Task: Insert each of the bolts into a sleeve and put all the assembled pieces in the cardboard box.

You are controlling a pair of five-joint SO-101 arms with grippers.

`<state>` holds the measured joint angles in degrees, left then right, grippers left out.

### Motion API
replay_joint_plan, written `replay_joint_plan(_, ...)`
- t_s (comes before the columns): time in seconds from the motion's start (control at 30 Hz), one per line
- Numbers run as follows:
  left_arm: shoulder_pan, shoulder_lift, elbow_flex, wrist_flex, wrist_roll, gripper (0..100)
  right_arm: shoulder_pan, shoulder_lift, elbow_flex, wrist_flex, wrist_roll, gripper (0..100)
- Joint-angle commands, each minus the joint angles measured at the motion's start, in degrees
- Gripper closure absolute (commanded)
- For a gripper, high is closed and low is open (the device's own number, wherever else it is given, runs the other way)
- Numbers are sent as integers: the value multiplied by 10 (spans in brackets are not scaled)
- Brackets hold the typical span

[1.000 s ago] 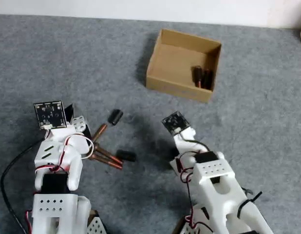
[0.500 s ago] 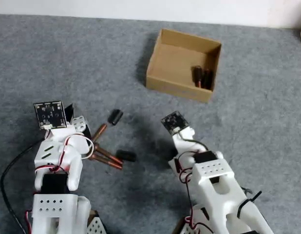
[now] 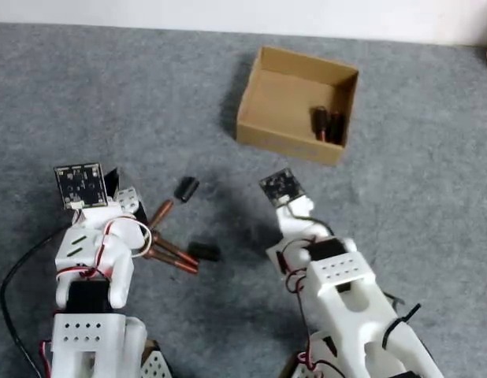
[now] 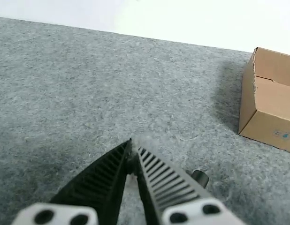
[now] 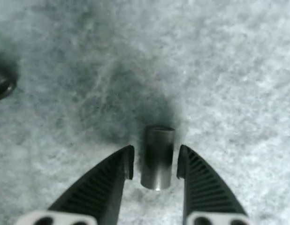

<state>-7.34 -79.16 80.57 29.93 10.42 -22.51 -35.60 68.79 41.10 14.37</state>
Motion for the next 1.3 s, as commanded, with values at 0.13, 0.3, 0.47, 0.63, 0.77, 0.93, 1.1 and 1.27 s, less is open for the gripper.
replay_joint_plan(0.13,7,-5,-21,0,5,993,-8,2,-22,-3,-6,854)
replay_joint_plan(0.3,7,-5,-20,0,5,993,-6,116,-65,-13,-7,854)
replay_joint_plan(0.47,7,-6,-20,0,5,993,-6,211,-111,-13,-7,854)
replay_joint_plan(0.63,7,-7,-20,0,5,993,-6,221,-117,-16,-7,994)
replay_joint_plan(0.77,7,-6,-20,0,5,993,-6,221,-114,-43,-7,997)
replay_joint_plan(0.93,22,-3,-23,0,5,993,-2,197,-111,-45,-7,995)
replay_joint_plan(1.1,40,-1,-23,2,5,993,29,67,-30,-72,-7,995)
replay_joint_plan(1.27,39,57,-52,4,25,993,36,-31,78,-113,-7,995)
